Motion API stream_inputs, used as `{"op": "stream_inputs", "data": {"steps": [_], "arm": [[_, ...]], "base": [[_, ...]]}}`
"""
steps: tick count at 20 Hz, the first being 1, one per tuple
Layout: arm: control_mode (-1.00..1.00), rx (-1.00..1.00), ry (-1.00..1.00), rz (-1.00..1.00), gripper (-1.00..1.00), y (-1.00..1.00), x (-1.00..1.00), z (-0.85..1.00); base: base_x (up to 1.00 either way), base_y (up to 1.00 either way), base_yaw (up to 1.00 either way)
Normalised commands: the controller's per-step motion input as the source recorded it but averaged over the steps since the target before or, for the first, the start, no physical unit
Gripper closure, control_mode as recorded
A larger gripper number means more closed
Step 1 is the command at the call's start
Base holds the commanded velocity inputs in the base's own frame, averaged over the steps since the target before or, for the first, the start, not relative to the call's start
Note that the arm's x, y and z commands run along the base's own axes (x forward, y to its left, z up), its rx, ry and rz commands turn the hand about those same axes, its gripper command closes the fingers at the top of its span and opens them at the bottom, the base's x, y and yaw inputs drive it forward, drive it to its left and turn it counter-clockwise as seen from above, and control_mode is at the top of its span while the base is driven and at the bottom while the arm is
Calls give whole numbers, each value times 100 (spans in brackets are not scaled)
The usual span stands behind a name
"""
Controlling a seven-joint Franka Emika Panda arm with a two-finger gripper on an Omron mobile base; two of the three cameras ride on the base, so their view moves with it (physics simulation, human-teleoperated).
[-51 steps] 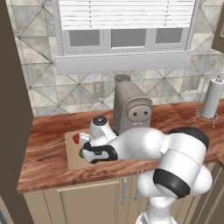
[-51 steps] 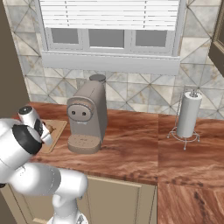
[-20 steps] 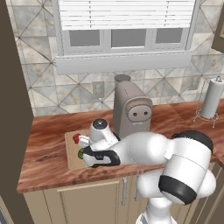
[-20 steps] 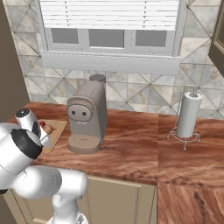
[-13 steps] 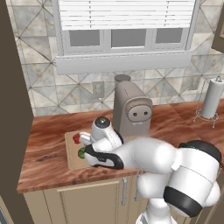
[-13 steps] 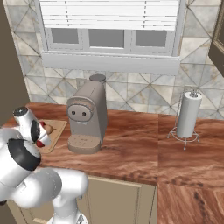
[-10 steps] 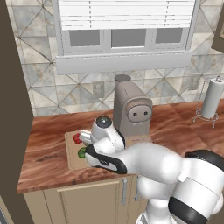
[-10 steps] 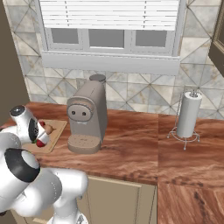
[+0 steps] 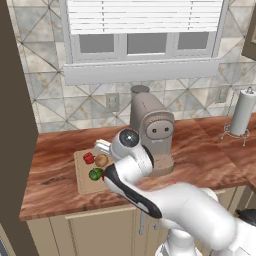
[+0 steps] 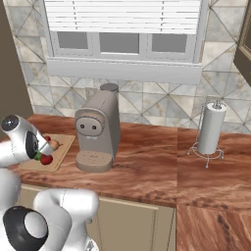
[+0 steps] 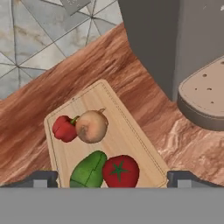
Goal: Place the avocado, onion, tomato, and bell pepper on the cutting board.
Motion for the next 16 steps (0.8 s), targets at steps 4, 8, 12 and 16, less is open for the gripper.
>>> {"op": "stream_inputs", "data": {"steps": [4, 8, 12, 16], "arm": [[-100, 7, -9, 0, -100, -29, -42, 56], [-100, 12, -4, 0, -100, -34, -45, 58], [-100, 15, -4, 1, -100, -38, -54, 64], [-100, 13, -2, 0, -100, -37, -66, 63]], "base": [[0, 0, 0], [0, 0, 0], [0, 0, 0], [0, 0, 0]]}}
